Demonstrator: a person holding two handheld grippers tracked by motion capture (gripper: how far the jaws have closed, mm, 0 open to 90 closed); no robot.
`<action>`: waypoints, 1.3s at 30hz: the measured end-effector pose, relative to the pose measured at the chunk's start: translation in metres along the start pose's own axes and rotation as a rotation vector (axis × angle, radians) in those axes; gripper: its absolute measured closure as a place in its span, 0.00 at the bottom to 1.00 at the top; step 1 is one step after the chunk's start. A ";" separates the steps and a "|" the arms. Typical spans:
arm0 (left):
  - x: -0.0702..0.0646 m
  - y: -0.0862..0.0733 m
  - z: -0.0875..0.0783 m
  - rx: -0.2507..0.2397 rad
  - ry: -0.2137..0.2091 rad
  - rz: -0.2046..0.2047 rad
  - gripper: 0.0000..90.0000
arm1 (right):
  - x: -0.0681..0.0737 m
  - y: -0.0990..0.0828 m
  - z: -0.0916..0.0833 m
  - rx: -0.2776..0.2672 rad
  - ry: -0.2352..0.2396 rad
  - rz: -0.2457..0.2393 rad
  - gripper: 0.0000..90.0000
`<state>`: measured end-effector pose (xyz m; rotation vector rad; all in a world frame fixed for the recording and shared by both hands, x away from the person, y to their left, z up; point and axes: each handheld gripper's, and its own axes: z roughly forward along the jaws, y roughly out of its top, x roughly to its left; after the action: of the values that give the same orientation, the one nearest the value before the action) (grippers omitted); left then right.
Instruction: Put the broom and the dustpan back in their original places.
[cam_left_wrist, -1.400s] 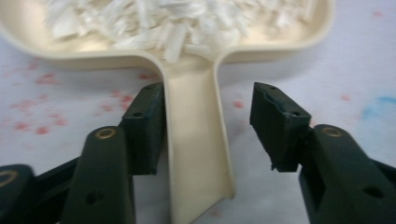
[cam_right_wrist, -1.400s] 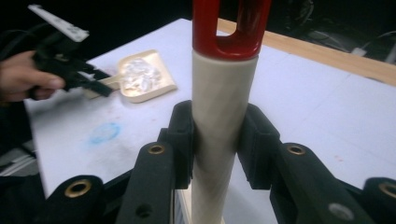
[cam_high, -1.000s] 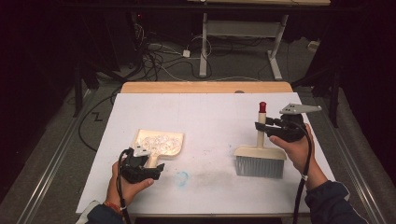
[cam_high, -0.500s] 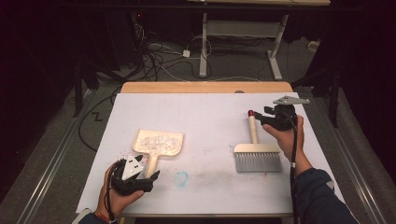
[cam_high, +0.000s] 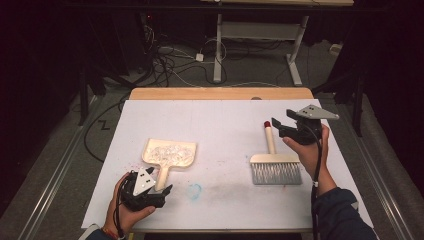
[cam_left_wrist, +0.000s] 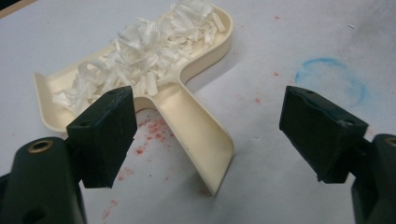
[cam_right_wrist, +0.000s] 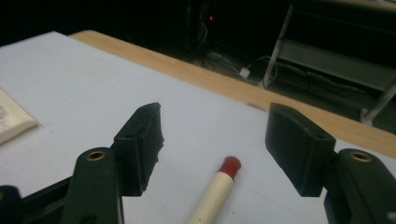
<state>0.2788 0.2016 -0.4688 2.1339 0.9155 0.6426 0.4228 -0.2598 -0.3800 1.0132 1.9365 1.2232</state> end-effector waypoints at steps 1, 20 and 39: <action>0.000 0.000 0.000 -0.001 -0.003 -0.003 0.20 | 0.001 0.000 -0.003 -0.024 0.005 -0.010 0.41; -0.001 0.000 -0.004 -0.036 0.027 0.008 0.22 | 0.031 -0.013 -0.054 -0.138 0.036 -0.093 0.31; -0.002 0.005 -0.001 -0.053 0.026 0.014 0.21 | 0.047 -0.065 -0.094 -0.120 0.025 -0.188 0.31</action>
<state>0.2790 0.1978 -0.4651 2.0910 0.8891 0.6955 0.3039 -0.2791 -0.4096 0.7406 1.9045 1.2329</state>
